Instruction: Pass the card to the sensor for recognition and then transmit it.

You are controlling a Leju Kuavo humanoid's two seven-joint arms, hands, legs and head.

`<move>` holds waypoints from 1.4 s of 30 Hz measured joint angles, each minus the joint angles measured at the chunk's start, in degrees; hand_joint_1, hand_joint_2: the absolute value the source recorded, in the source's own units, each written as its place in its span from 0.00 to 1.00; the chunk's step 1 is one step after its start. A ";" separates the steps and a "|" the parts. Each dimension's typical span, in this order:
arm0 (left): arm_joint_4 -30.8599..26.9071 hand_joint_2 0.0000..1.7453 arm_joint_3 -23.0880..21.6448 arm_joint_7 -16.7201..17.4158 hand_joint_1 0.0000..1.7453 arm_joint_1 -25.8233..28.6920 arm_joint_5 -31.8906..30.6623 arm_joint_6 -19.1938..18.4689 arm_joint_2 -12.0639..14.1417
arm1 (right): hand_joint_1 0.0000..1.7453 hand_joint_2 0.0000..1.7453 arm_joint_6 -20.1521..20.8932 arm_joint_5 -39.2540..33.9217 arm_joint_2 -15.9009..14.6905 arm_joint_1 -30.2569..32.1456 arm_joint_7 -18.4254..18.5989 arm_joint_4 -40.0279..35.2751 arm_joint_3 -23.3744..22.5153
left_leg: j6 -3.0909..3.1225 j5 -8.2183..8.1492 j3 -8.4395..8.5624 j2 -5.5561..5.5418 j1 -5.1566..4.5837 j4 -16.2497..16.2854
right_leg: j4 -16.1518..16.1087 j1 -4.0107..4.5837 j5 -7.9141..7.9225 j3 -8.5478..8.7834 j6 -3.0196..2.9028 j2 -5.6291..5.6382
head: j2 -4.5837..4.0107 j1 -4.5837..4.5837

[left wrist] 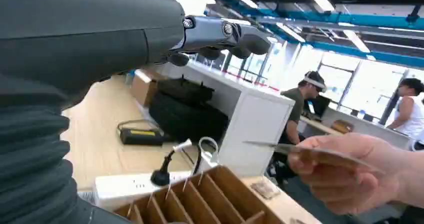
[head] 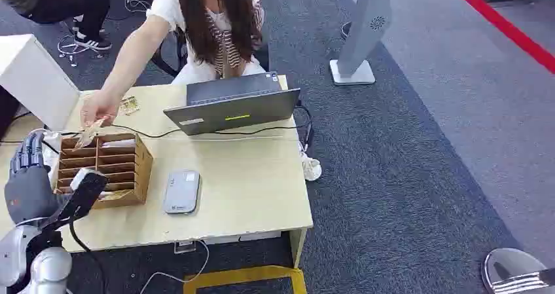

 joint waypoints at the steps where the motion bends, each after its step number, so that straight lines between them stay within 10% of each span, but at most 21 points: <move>1: 0.52 1.00 -0.35 0.72 0.00 -0.91 -1.38 0.50 0.37 | 0.00 0.00 0.02 0.37 0.09 -0.01 0.15 0.02 0.28 | 0.00 0.00 0.00 0.01 0.00 0.00 | 0.00 0.00 0.01 -0.01 -0.01 0.01 | 0.00 0.00; 16: 11.60 1.00 -4.85 12.28 0.00 -13.65 -22.20 8.46 6.18 | 0.00 0.00 1.14 5.88 0.57 -0.25 2.18 0.20 4.79 | -0.06 0.11 -0.10 0.01 0.01 0.00 | 0.06 0.00 0.07 -0.10 -0.06 0.01 | 0.00 0.02; 35: 14.27 1.00 -6.21 13.37 0.00 -15.58 -23.84 8.85 7.43 | 0.00 0.00 1.16 6.75 0.57 -0.31 2.14 0.26 5.99 | -0.07 0.12 -0.16 0.02 0.02 0.00 | 0.06 0.00 0.08 -0.18 -0.07 0.01 | 0.00 0.02; 36: 14.27 1.00 -6.27 13.37 1.00 -15.59 -23.84 8.83 7.47 | 0.00 0.00 1.16 6.73 0.57 -0.31 2.14 0.26 5.99 | -0.07 0.12 -0.16 0.02 0.02 0.00 | 0.06 0.00 0.08 -0.18 -0.08 0.01 | 0.00 0.02; 42: 14.25 1.00 -6.67 12.80 1.00 -15.59 -23.23 8.76 7.50 | 0.00 0.00 1.14 6.53 0.57 -0.32 2.21 0.26 5.99 | -0.07 0.12 -0.18 0.02 0.02 0.00 | 0.06 0.00 0.08 -0.19 -0.08 0.01 | 0.00 0.02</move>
